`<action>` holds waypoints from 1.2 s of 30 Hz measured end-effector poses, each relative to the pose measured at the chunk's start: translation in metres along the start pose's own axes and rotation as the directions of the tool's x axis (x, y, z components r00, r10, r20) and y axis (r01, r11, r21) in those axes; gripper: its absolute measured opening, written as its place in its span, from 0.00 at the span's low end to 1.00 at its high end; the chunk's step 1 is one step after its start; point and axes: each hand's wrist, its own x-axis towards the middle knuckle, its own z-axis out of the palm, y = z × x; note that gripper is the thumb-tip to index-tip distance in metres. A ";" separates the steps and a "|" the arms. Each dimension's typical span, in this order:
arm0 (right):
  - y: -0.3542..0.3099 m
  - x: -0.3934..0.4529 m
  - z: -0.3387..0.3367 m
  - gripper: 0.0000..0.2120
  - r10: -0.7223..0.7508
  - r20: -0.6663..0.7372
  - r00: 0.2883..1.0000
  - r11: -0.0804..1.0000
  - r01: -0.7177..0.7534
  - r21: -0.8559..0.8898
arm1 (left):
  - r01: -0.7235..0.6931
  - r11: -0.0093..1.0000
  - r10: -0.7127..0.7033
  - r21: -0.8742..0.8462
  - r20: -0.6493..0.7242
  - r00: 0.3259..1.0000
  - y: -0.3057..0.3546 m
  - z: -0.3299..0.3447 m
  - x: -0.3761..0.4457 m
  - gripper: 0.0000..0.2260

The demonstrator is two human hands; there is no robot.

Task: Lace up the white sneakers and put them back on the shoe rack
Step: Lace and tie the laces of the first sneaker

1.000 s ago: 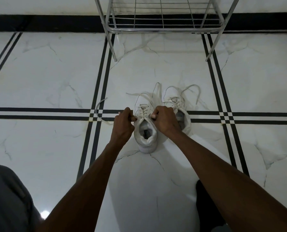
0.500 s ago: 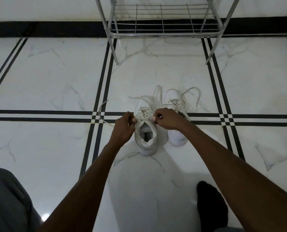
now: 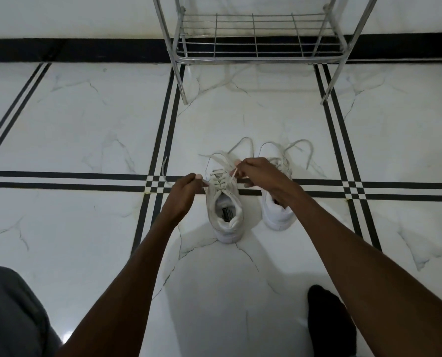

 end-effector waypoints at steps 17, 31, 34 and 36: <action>-0.004 0.008 0.021 0.22 -0.132 0.011 0.991 0.991 0.131 0.006 | -0.091 0.974 0.091 -0.209 -0.012 0.996 0.008 0.025 0.015 0.10; 0.006 0.023 0.023 0.06 -0.084 -0.012 0.996 0.988 0.085 0.126 | -0.349 0.907 0.349 0.234 0.043 0.936 0.006 0.025 0.024 0.18; 0.009 0.020 0.020 0.09 -0.157 0.088 0.984 0.971 0.138 0.195 | -0.372 0.900 0.374 0.228 0.038 0.927 0.007 0.026 0.026 0.15; 0.009 0.018 0.020 0.12 -0.169 0.064 0.984 0.967 0.153 0.204 | -0.372 0.900 0.373 0.229 0.040 0.927 0.008 0.026 0.029 0.17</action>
